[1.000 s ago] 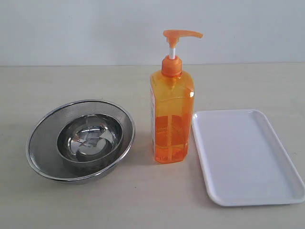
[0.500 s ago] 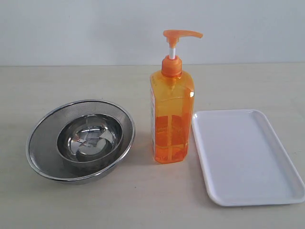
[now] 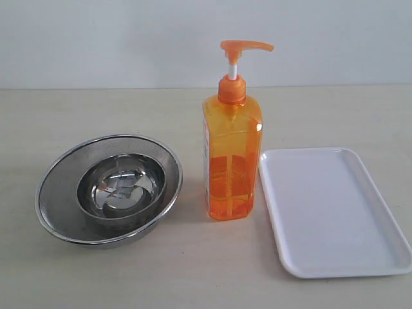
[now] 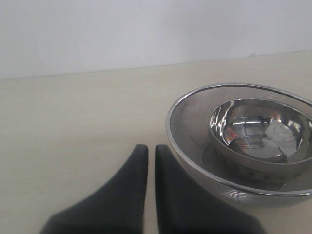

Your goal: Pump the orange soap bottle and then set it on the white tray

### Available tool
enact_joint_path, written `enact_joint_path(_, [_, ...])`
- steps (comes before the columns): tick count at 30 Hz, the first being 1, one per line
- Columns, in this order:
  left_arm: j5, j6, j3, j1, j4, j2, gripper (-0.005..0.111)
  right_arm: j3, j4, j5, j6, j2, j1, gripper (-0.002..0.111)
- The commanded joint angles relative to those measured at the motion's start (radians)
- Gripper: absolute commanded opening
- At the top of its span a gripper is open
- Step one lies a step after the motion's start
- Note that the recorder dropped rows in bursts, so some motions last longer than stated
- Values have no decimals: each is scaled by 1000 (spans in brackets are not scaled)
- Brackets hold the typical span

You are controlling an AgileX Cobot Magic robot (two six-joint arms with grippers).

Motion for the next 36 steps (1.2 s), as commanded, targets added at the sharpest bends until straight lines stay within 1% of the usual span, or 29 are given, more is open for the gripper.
enact_joint_path(1, [4,3,4,4,-1,-4,5,0,-32,-85,-40,-5,3,0])
enact_joint_path(6, [4,3,4,4,-1,-4,5,0,-38,-153,-53,-5,3,0])
enact_joint_path(9, [4,3,4,4,-1,-4,5,0,-38,-364,-64,-5,3,0])
enact_joint_path(11, [4,3,4,4,-1,-4,5,0,-22,-527,1,-5,3,0])
enact_joint_path(12, [4,3,4,4,-1,-4,5,0,-22,-612,5,-5,3,0])
enact_joint_path(13, [4,3,4,4,-1,-4,5,0,-22,-745,5,-5,3,0])
enact_joint_path(14, [4,3,4,4,-1,-4,5,0,-25,-813,23,-5,3,0])
enact_joint_path(15, [4,3,4,4,-1,-4,5,-5,-32,-840,57,-5,6,0])
enact_joint_path(16, [4,3,4,4,-1,-4,5,-46,-64,-822,91,-5,13,0])
enact_joint_path(18, [4,3,4,4,-1,-4,5,-146,-197,-753,155,0,24,0])
enact_joint_path(19, [4,3,4,4,-1,-4,5,-260,-390,-754,279,57,34,0])
enact_joint_path(20, [4,3,4,4,-1,-4,5,-312,-455,-789,351,92,39,0])
enact_joint_path(22, [4,3,4,4,-1,-4,5,-400,-498,-877,499,162,39,0])
enact_joint_path(23, [4,3,4,4,-1,-4,5,-492,-537,-919,678,239,39,0])
enact_joint_path(24, [4,3,4,4,-1,-4,5,-528,-587,-917,749,274,39,0])
enact_joint_path(25, [4,3,4,4,-1,-4,5,-622,-742,-914,903,343,39,0])
enact_joint_path(26, [4,3,4,4,-1,-4,5,-649,-813,-923,980,368,39,0])
enact_joint_path(27, [4,3,4,4,-1,-4,5,-713,-861,-952,1051,430,39,0])
enact_joint_path(29, [4,3,4,4,-1,-4,5,-769,-917,-994,1102,482,39,0])
enact_joint_path(30, [4,3,4,4,-1,-4,5,-804,-974,-1021,1126,509,39,0])
enact_joint_path(31, [4,3,4,4,-1,-4,5,-842,-1050,-1035,1158,531,39,0])
enact_joint_path(32, [4,3,4,4,-1,-4,5,-922,-1201,-1042,1219,573,39,0])
enact_joint_path(33, [4,3,4,4,-1,-4,5,-991,-1302,-1042,1296,610,39,0])
enact_joint_path(34, [4,3,4,4,-1,-4,5,-1047,-1349,-1038,1374,645,39,0])
enact_joint_path(36, [4,3,4,4,-1,-4,5,-1139,-1441,-994,1465,715,39,0])
